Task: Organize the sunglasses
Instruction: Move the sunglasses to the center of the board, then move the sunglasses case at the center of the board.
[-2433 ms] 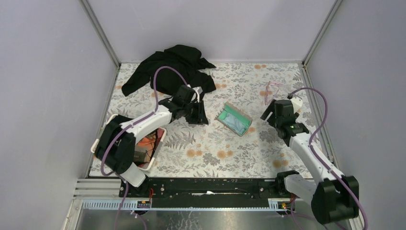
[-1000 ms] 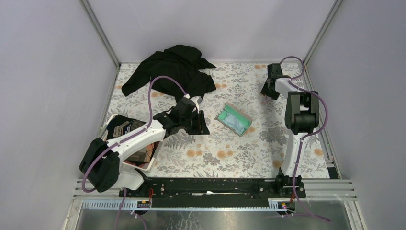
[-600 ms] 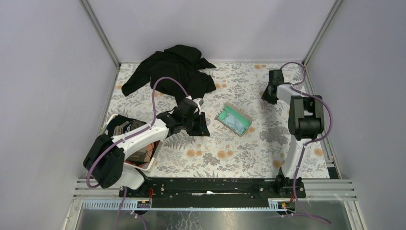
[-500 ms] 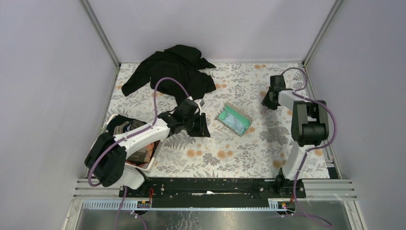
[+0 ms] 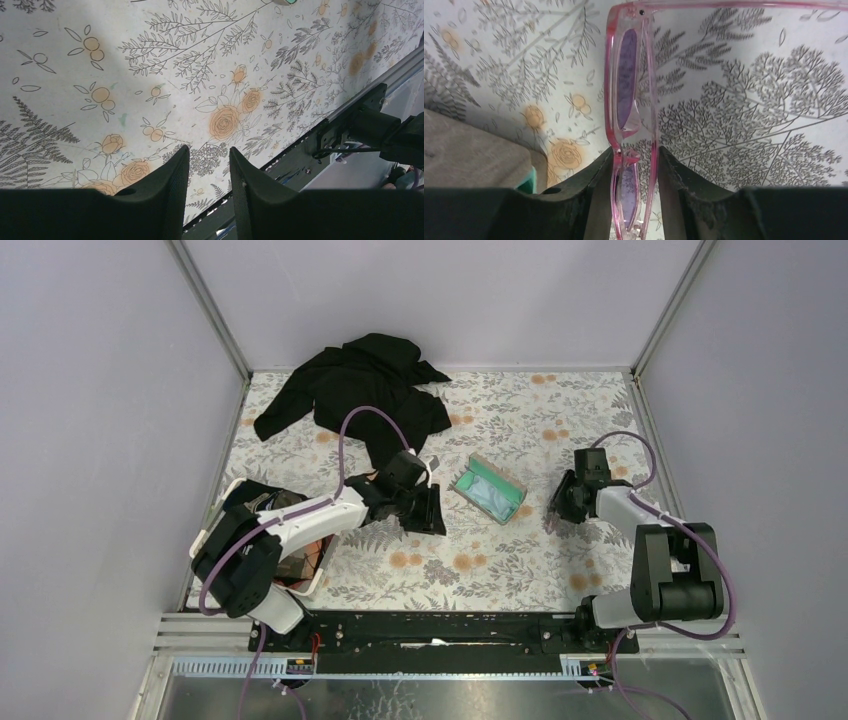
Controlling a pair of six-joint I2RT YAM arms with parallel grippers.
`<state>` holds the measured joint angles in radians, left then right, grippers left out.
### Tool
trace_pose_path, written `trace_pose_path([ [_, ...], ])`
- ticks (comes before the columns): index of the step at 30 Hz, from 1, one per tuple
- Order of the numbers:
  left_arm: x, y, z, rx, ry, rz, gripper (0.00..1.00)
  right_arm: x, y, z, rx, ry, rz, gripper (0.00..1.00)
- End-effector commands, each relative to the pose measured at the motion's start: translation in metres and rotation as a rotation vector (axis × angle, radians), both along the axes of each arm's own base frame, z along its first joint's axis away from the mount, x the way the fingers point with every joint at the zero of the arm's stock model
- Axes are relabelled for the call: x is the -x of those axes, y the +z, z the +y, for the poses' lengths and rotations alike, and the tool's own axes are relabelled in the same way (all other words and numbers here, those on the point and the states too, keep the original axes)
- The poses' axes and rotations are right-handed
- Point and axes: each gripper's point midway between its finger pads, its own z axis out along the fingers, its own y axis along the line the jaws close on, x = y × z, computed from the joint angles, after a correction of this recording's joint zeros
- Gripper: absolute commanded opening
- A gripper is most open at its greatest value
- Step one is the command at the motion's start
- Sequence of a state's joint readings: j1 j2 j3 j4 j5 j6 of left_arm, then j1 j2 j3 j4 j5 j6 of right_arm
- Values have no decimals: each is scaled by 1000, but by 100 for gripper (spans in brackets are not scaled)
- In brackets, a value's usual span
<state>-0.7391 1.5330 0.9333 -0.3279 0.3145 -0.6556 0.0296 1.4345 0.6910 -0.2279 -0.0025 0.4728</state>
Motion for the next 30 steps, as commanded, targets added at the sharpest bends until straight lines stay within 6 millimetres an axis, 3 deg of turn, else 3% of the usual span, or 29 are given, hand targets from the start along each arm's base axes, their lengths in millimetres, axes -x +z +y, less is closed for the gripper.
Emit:
trace_pose_path([
  [1, -11, 17, -21, 59, -27, -67, 40, 11, 0, 11, -41, 24, 5, 43],
  [2, -12, 19, -22, 60, -25, -70, 40, 12, 0, 10, -39, 27, 7, 46],
  [6, -18, 23, -25, 57, -4, -79, 41, 11, 6, 7, -21, 28, 2, 75],
  [10, -27, 32, -13, 15, 31, -92, 41, 8, 29, 4, -5, 32, -46, 81],
  [14, -46, 65, 5, 68, 100, -138, 42, 8, 56, 8, -17, 46, -107, 83],
  [17, -59, 83, 29, 53, 159, -185, 43, 11, 76, 24, -90, 62, -180, 84],
  [22, -69, 98, 65, 10, 232, -237, 44, 30, 93, 66, -170, 91, -271, 75],
  [25, -68, 100, 77, -5, 260, -250, 44, 39, 78, 85, -223, 91, -266, 62],
  [28, -65, 98, 80, -2, 266, -245, 44, 40, 61, 89, -243, 80, -229, 47],
  [30, -61, 95, 81, 0, 267, -234, 44, 36, 56, 92, -252, 83, -229, 42],
])
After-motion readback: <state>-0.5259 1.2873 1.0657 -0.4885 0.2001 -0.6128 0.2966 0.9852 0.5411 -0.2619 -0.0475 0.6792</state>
